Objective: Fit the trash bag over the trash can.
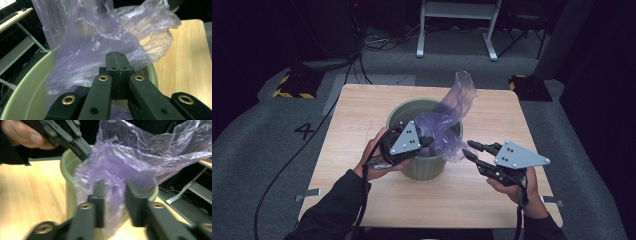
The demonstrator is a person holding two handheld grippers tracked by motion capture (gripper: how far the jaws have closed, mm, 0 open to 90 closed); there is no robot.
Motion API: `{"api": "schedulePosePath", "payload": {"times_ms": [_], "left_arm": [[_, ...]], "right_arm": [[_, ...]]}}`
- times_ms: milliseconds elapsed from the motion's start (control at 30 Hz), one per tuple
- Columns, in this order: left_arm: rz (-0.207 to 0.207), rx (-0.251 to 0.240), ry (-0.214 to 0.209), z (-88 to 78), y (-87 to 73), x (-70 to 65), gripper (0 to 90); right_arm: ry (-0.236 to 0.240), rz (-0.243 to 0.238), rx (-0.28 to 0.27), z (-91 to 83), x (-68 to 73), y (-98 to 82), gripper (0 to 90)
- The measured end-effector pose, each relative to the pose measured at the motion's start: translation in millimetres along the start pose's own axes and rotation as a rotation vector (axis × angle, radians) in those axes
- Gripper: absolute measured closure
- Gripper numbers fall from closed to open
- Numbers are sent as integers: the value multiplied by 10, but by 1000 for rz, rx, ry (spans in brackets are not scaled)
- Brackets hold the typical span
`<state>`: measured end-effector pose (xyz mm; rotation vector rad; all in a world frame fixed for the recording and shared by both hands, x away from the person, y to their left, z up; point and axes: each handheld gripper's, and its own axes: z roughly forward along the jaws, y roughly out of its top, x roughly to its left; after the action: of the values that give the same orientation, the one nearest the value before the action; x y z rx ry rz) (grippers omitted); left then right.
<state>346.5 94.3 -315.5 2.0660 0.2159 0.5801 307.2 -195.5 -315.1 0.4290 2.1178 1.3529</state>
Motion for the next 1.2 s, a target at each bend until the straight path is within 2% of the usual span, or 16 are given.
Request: {"api": "schedulePosePath", "payload": {"times_ms": [67,100,167,233,300,333,367,533,633,733,833,933,1000,1100,1167,1200], "left_arm": [[-11,-19,-3,-34,0,2,729],[-23,-26,11,-55,5,10,646],[-48,-55,-1,-89,8,27,511],[-86,-65,30,-116,26,43,389],[-125,-86,7,-139,45,64,304],[-140,-92,9,-142,58,65,271],[-139,-93,17,-144,73,61,251],[-133,-108,-3,-106,151,54,197],[-140,-104,-24,-51,200,73,200],[-137,-72,-21,27,235,95,245],[-143,-43,-3,97,247,109,359],[-135,-23,-6,153,238,121,533],[-111,-14,-14,186,234,120,649],[-87,-9,-4,194,226,114,809],[-82,-14,2,175,208,126,868],[-94,-19,5,155,194,141,884]], "right_arm": [[0,4,0,41,-9,-20,875],[2,0,-2,47,-9,-31,896],[-1,-5,-4,48,-7,-41,900],[-5,-12,-8,44,-1,-34,900],[-3,-17,-16,35,10,-25,900],[-1,-18,-17,32,17,-22,900],[-1,-24,-18,29,26,-19,900],[-2,-39,-24,11,56,-22,900],[8,-42,-51,-14,55,-22,900],[2,-59,-74,-47,68,-26,899],[-1,-50,-93,-90,64,-42,899],[-4,-37,-112,-135,64,-66,900],[-5,-29,-121,-159,65,-78,900],[-11,-23,-127,-190,69,-88,900],[-19,-19,-132,-214,65,-97,900],[-24,-16,-132,-225,60,-103,900]]}}
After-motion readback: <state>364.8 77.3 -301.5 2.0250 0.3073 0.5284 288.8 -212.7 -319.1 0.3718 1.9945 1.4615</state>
